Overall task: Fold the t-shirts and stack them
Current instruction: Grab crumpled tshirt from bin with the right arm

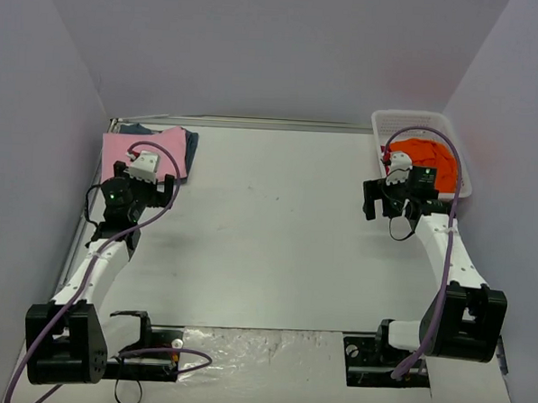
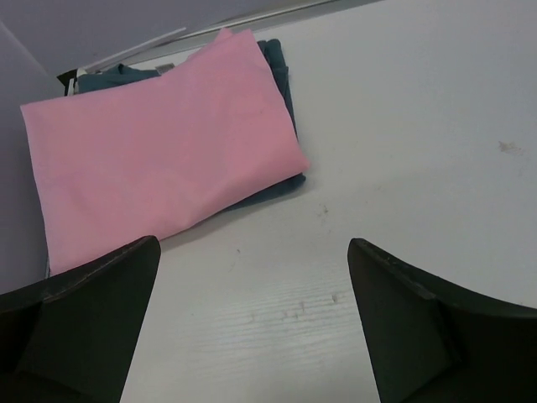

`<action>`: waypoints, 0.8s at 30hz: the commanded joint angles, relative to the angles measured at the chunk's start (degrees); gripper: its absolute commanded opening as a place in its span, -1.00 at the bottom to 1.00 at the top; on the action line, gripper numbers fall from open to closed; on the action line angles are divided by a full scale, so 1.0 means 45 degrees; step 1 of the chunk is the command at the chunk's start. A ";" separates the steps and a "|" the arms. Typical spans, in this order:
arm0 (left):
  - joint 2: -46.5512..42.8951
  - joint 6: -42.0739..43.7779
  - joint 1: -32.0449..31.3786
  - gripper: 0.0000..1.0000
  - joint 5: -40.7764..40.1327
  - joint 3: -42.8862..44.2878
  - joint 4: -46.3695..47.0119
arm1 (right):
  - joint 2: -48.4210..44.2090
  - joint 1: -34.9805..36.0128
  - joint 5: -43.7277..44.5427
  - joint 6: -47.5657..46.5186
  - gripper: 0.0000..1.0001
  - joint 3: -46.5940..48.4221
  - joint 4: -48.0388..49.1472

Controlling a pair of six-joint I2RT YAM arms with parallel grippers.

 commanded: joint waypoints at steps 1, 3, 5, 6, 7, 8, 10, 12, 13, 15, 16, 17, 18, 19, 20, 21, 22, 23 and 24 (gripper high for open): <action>-0.0855 0.0877 -0.0052 0.89 -0.0340 0.1049 -0.1683 | -0.0605 -0.0047 -0.0795 -0.0031 1.00 0.0404 -0.0058; -0.0739 0.1152 -0.0032 0.89 -0.0398 0.1890 -0.3453 | -0.0840 -0.0047 -0.1306 -0.0362 1.00 0.0267 -0.0156; -0.0446 0.1115 -0.0052 0.89 -0.0807 0.2985 -0.4571 | -0.1056 -0.0028 -0.2200 -0.0461 1.00 0.0091 -0.0253; -0.0368 0.1134 -0.0052 0.89 -0.0925 0.3278 -0.5216 | -0.1018 -0.0066 -0.2613 -0.0365 1.00 0.0149 -0.0370; -0.0173 0.1192 -0.0032 0.89 -0.1003 0.3552 -0.5493 | -0.0843 -0.0066 -0.3100 -0.0402 1.00 0.0362 -0.0545; -0.0094 0.1135 -0.0052 0.89 -0.1043 0.3902 -0.5844 | -0.0745 -0.0066 -0.3859 -0.0441 1.00 0.0422 -0.0721; 0.0023 0.1037 -0.0052 0.88 -0.0772 0.4100 -0.6080 | -0.0685 -0.0047 -0.4139 -0.0597 1.00 0.0539 -0.0762; 0.0063 0.1249 -0.0052 0.88 -0.0187 0.4490 -0.6801 | -0.0685 -0.0008 -0.3908 -0.0792 1.00 0.0656 -0.0703; 0.0082 0.1212 -0.0052 0.88 0.0010 0.4627 -0.7017 | -0.0666 0.0108 -0.3635 -0.0813 1.00 0.0734 -0.0645; 0.0141 0.0979 -0.0091 0.89 0.0031 0.5018 -0.7351 | -0.0666 0.0381 -0.1849 -0.0832 1.00 0.1085 -0.0354; 0.0180 0.0920 -0.0071 0.89 0.0012 0.5116 -0.7429 | -0.0666 0.0499 -0.1236 -0.0968 1.00 0.1203 -0.0178; 0.0238 0.0880 -0.0071 0.89 -0.0008 0.5272 -0.7681 | -0.0685 0.0539 -0.0534 -0.0950 1.00 0.1359 0.0424; 0.0393 0.0861 -0.0091 0.89 0.0166 0.5641 -0.7838 | -0.0608 0.0500 0.0188 -0.0814 1.00 0.1476 0.0739; 0.0492 0.0803 -0.0052 0.89 0.0516 0.5896 -0.8110 | -0.0452 0.0481 0.1414 -0.0774 1.00 0.1651 0.0974; 0.0628 0.0802 -0.0013 0.89 0.1119 0.6188 -0.8828 | -0.0296 0.0442 0.1929 -0.0812 1.00 0.1866 0.1247; 0.1016 0.0744 0.0007 0.89 0.2014 0.6907 -0.9261 | 0.0150 0.0364 0.2301 -0.0697 1.00 0.2390 0.1308; 0.1213 0.0608 0.0007 0.89 0.2661 0.7262 -0.9691 | 0.0406 0.0325 0.2943 -0.0502 1.00 0.2685 0.1347; 0.1428 0.0491 -0.0012 0.89 0.2996 0.7536 -1.0082 | 0.0679 0.0305 0.3066 -0.0326 1.00 0.2920 0.1406; 0.1720 0.0141 -0.0051 0.89 0.3406 0.7751 -1.0144 | 0.1127 0.0285 0.3144 -0.0363 1.00 0.3232 0.1484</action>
